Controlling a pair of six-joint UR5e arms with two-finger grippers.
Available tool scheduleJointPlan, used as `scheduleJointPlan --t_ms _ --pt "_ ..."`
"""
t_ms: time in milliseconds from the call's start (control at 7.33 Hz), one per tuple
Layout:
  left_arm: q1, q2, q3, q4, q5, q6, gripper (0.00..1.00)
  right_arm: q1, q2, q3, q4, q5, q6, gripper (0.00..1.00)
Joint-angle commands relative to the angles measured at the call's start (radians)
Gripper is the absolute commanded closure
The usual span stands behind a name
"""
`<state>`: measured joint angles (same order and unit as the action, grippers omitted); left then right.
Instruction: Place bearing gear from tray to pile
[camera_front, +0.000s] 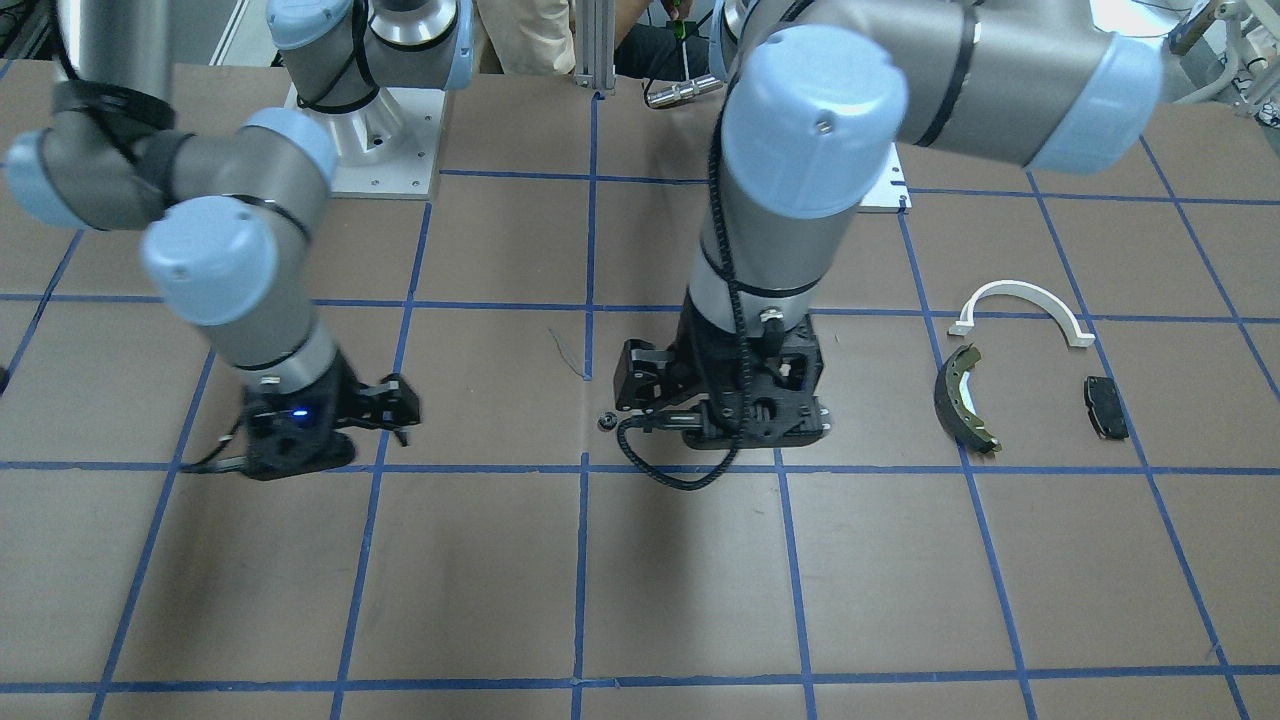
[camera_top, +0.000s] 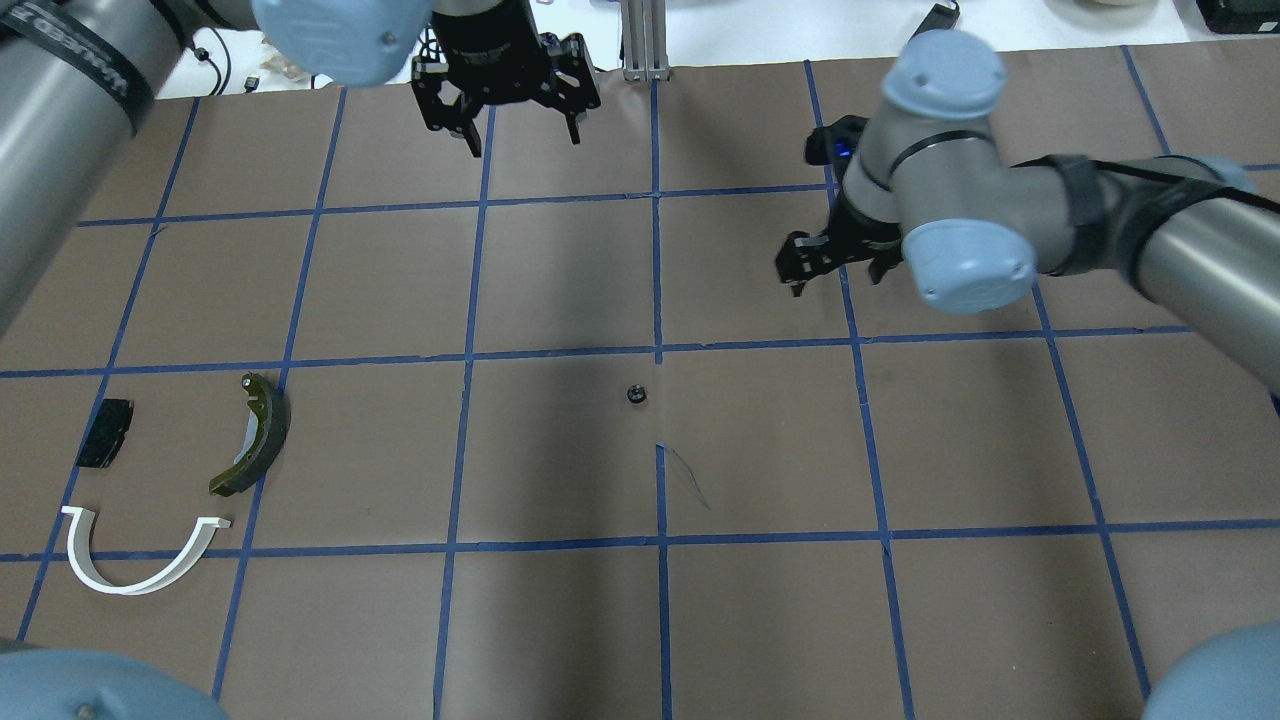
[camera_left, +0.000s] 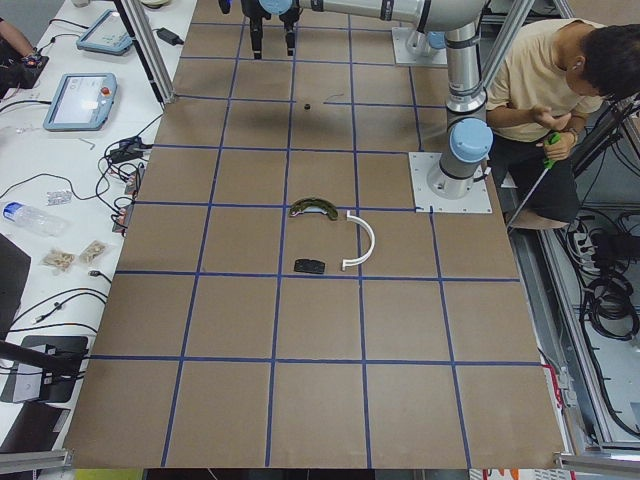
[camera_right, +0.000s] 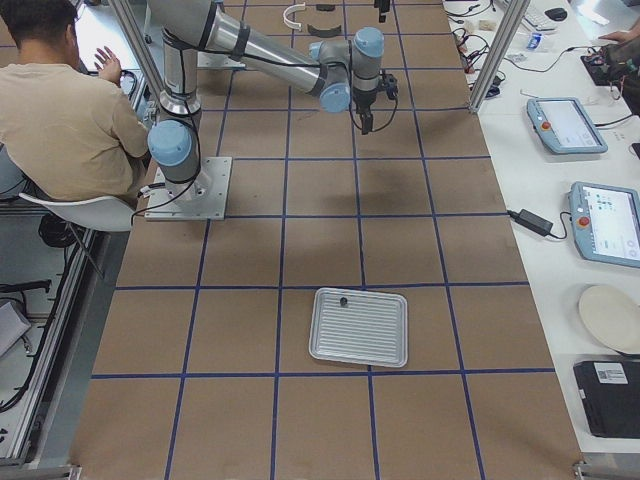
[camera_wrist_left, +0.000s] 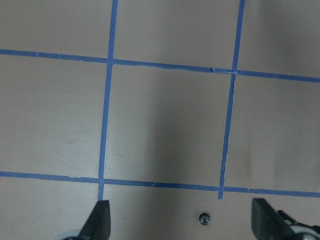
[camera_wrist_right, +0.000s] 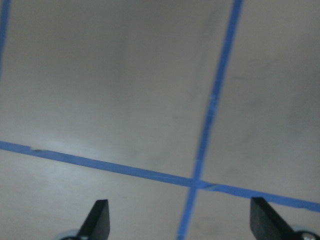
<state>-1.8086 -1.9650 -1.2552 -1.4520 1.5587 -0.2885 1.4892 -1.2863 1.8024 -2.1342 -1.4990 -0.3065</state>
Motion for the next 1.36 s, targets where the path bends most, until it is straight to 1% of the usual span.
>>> scheduleJointPlan --t_ms 0,136,273,409,545,682,818,955,1091,1227 --pt "-0.116 -0.052 -0.183 0.202 0.006 -0.084 0.0 -0.308 -0.004 -0.002 0.007 -0.007 -0.387 0.0" --pt "-0.155 -0.063 -0.296 0.258 0.006 -0.098 0.0 -0.419 0.001 -0.005 0.003 -0.021 -0.517 0.0" --pt "-0.156 -0.066 -0.394 0.479 0.001 -0.097 0.0 -0.551 0.001 -0.014 0.003 -0.076 -0.693 0.0" --pt "-0.161 -0.077 -0.485 0.586 0.006 -0.097 0.0 -0.666 0.013 -0.017 0.0 -0.079 -0.797 0.0" --pt "-0.161 -0.074 -0.533 0.62 0.008 -0.084 0.0 -0.76 0.059 -0.017 -0.036 -0.073 -0.888 0.0" --pt "-0.16 -0.066 -0.553 0.633 0.009 -0.072 0.0 -0.809 0.137 -0.024 -0.102 -0.069 -1.002 0.0" --pt "-0.161 -0.068 -0.567 0.631 0.011 -0.055 0.0 -0.826 0.198 -0.035 -0.165 -0.069 -1.078 0.0" --pt "-0.157 -0.063 -0.579 0.634 0.012 -0.049 0.0 -0.826 0.237 -0.05 -0.171 -0.069 -1.112 0.0" --pt "-0.158 -0.077 -0.589 0.634 0.011 -0.057 0.0 -0.826 0.245 -0.063 -0.17 -0.069 -1.149 0.0" --pt "-0.156 -0.068 -0.592 0.634 0.011 -0.048 0.0 -0.826 0.246 -0.081 -0.167 -0.067 -1.157 0.01"
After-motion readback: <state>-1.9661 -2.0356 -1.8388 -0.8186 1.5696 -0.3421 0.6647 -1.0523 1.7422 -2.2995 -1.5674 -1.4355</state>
